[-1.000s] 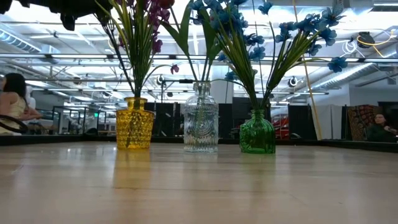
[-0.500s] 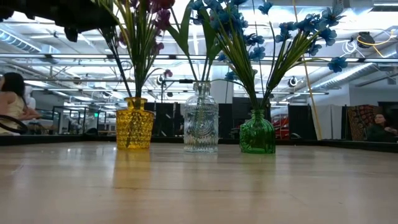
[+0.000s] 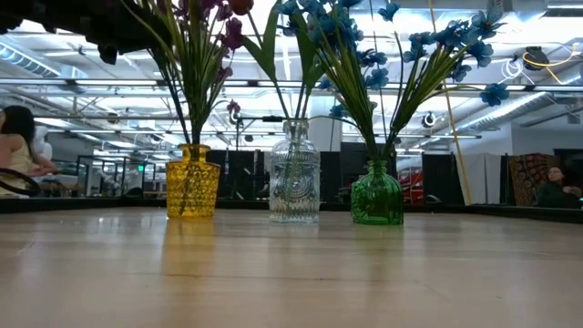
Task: Sort flowers into vase by color
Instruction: Put the purple flowers into the yellow vase
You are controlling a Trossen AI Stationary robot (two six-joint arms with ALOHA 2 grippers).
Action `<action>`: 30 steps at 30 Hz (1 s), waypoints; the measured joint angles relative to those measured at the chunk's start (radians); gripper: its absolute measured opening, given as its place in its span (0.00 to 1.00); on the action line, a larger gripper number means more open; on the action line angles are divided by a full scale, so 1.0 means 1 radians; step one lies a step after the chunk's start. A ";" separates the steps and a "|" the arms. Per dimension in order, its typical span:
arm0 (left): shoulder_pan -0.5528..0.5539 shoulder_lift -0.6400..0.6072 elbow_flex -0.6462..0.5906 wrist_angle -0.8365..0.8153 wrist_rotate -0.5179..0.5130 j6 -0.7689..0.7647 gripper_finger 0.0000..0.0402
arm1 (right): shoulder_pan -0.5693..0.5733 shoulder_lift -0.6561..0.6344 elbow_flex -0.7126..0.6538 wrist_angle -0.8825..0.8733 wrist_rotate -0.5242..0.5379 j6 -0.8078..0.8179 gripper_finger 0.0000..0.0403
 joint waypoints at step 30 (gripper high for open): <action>-0.093 -0.074 0.013 -0.117 -0.013 0.057 0.67 | 0.000 0.000 0.000 -0.001 0.000 0.000 0.00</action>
